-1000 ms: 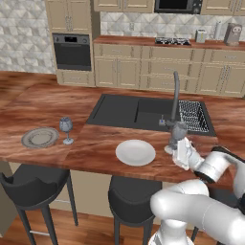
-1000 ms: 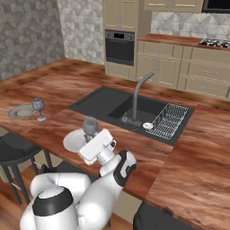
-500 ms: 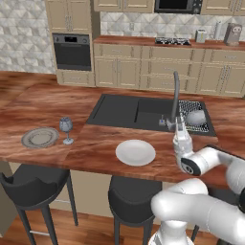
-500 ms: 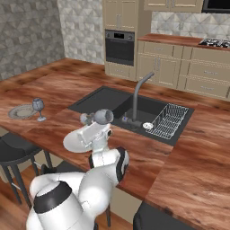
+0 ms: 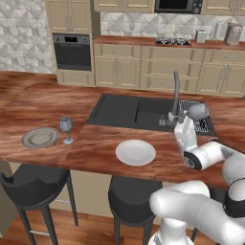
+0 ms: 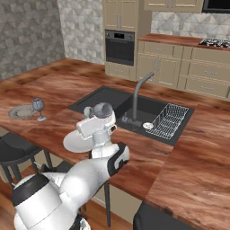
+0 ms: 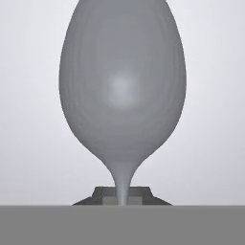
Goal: Retrieve the wine glasses from the counter and place one next to each plate.
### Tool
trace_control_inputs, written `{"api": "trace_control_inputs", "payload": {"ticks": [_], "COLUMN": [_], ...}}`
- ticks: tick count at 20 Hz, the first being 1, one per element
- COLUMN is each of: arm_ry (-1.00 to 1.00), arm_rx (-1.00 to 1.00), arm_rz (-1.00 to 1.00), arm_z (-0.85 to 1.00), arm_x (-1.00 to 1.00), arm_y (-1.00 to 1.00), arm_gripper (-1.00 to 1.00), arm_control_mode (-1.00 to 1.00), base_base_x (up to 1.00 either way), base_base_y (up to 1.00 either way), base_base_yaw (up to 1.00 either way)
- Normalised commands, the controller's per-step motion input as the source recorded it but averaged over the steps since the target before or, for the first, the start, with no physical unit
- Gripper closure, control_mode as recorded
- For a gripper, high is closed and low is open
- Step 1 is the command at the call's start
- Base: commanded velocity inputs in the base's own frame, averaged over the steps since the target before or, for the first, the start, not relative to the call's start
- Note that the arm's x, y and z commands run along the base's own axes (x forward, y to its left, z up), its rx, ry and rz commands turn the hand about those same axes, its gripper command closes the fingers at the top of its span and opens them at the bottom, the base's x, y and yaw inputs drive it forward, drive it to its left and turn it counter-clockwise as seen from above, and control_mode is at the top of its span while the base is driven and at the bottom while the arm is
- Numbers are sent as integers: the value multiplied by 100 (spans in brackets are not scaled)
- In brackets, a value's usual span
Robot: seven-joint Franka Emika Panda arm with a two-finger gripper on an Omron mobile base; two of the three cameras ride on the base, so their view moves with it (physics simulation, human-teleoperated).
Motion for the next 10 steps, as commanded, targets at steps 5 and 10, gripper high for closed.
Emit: {"api": "trace_control_inputs", "payload": {"ticks": [5,10], "arm_ry": [30,32], "arm_rx": [-17,-13], "arm_rz": [-29,-24], "arm_z": [54,48], "arm_x": [-2,-1], "arm_y": [-50,-37], "arm_gripper": [100,100], "arm_control_mode": [-100,-100], "base_base_x": [0,0], "base_base_y": [0,0], "base_base_yaw": [0,0]}}
